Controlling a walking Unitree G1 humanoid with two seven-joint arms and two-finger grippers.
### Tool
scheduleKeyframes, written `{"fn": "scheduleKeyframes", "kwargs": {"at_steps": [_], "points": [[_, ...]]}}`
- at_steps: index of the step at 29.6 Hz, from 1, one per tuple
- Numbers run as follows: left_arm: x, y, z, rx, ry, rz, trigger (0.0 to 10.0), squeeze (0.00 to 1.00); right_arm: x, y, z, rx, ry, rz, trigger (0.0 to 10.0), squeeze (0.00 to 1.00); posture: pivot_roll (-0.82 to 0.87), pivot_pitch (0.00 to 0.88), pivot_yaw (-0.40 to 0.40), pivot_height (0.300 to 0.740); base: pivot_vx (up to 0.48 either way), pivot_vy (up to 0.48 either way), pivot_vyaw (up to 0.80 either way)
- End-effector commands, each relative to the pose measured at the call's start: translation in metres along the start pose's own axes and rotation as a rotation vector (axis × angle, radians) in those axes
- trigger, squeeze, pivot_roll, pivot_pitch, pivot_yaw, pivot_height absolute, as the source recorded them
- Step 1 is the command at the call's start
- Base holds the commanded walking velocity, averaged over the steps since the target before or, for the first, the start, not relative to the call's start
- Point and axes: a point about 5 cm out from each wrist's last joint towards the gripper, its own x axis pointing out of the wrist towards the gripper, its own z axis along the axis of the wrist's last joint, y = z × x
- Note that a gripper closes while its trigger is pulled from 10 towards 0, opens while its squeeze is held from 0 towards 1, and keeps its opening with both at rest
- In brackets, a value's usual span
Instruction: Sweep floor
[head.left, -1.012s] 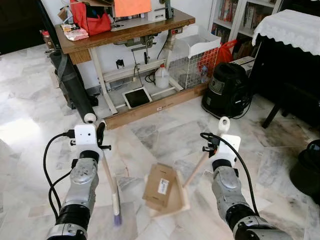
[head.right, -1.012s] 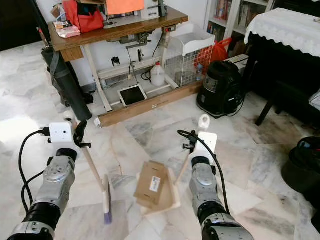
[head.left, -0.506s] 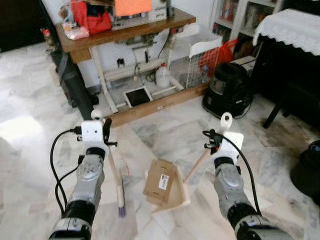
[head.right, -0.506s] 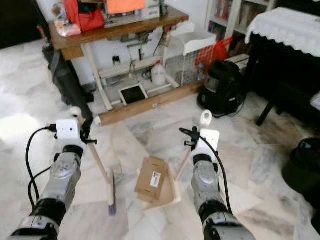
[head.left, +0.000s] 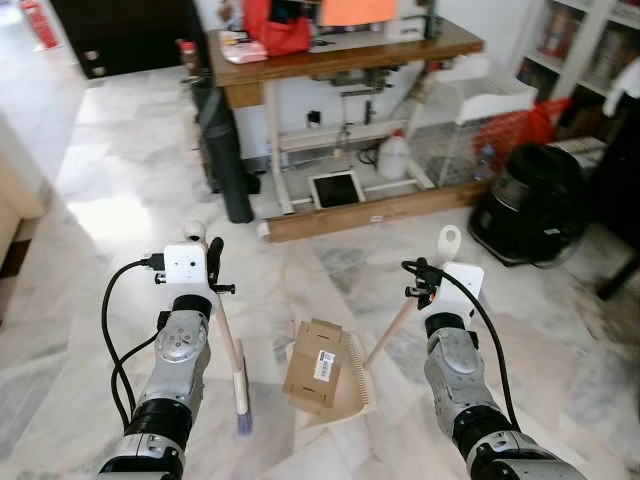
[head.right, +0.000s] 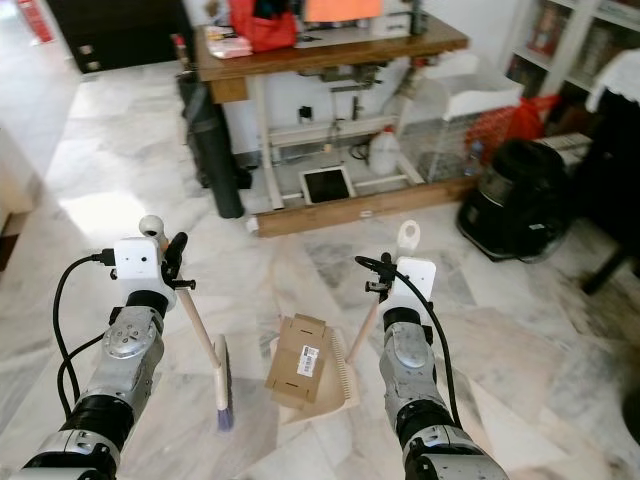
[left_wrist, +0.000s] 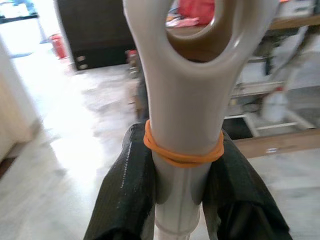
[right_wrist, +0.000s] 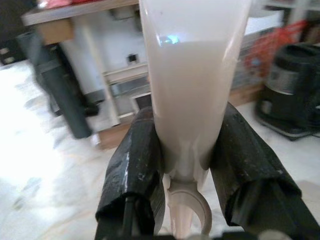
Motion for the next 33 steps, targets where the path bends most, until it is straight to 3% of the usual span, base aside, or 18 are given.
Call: {"fn": "scheduleKeyframes", "kwargs": {"at_steps": [1, 33], "points": [[0.0056, -0.0001, 0.0114, 0.018, -0.058, 0.000, 10.0, 0.00, 0.0067, 0.0044, 0.0157, 0.016, -0.072, 0.011, 10.0, 0.00, 0.00, 0.000, 0.052, 0.740, 0.000, 0.000, 0.80], [0.0049, 0.0000, 0.0057, 0.020, -0.032, 0.010, 10.0, 0.00, 0.0054, 0.0086, 0.0123, 0.021, -0.054, 0.027, 10.0, 0.00, 0.01, 0.000, 0.053, 0.740, 0.000, 0.000, 0.80]]}}
